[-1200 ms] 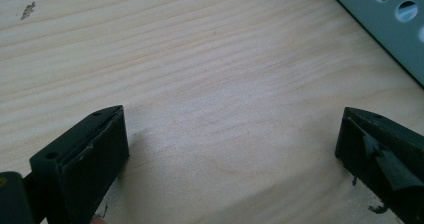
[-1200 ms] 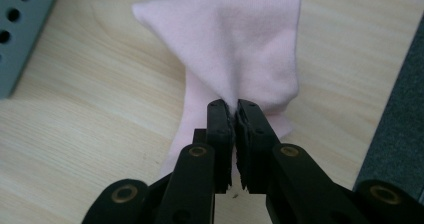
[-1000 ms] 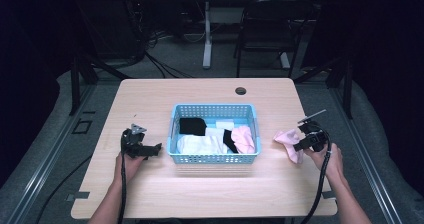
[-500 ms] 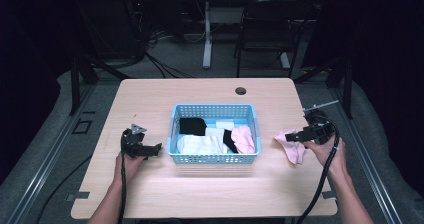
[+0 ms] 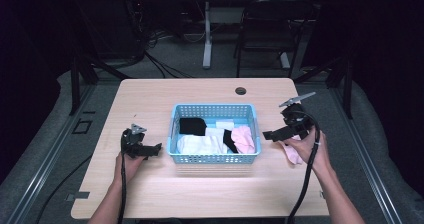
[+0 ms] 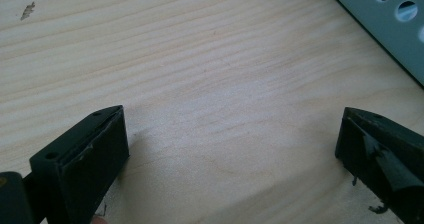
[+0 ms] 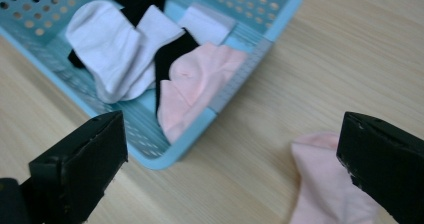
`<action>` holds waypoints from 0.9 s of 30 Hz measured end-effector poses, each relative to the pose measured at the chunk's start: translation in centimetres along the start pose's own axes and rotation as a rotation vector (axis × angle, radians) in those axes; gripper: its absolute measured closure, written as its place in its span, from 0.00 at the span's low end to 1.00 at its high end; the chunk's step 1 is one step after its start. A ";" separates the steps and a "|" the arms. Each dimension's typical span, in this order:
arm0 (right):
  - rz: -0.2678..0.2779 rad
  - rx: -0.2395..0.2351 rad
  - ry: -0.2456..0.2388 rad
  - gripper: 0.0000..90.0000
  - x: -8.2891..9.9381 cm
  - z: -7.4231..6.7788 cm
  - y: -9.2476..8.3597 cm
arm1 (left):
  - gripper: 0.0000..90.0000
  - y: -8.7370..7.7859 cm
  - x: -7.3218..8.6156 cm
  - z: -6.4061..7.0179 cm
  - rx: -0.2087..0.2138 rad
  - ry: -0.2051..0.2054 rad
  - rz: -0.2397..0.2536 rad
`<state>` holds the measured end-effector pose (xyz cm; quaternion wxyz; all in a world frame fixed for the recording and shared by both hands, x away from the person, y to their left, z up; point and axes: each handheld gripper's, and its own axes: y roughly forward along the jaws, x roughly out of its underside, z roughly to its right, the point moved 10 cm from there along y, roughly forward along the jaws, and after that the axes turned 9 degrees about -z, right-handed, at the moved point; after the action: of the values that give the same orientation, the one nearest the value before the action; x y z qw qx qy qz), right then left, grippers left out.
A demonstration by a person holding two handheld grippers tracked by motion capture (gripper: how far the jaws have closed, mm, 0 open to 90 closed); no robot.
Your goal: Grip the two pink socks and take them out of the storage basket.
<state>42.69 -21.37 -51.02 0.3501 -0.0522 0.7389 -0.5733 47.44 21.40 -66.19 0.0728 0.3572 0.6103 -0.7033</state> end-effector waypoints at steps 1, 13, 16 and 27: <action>0.000 0.000 0.000 0.00 0.0 0.0 0.0 | 0.01 0.0 0.0 0.0 0.000 0.000 0.000; -0.133 -0.077 -0.186 0.00 -3.2 -6.0 5.1 | 0.01 0.0 0.0 0.0 -0.001 0.002 0.000; -0.165 -0.091 -0.192 0.01 -3.4 -6.4 6.1 | 0.01 0.0 0.0 0.0 -0.001 0.002 0.000; -0.256 -0.089 -0.203 0.12 -3.6 -6.7 10.2 | 0.01 0.0 0.0 0.0 0.000 0.002 0.000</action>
<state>44.80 -10.81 -57.72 0.3445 -0.2193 0.7116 -0.5716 47.46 21.41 -66.19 0.0722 0.3582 0.6103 -0.7029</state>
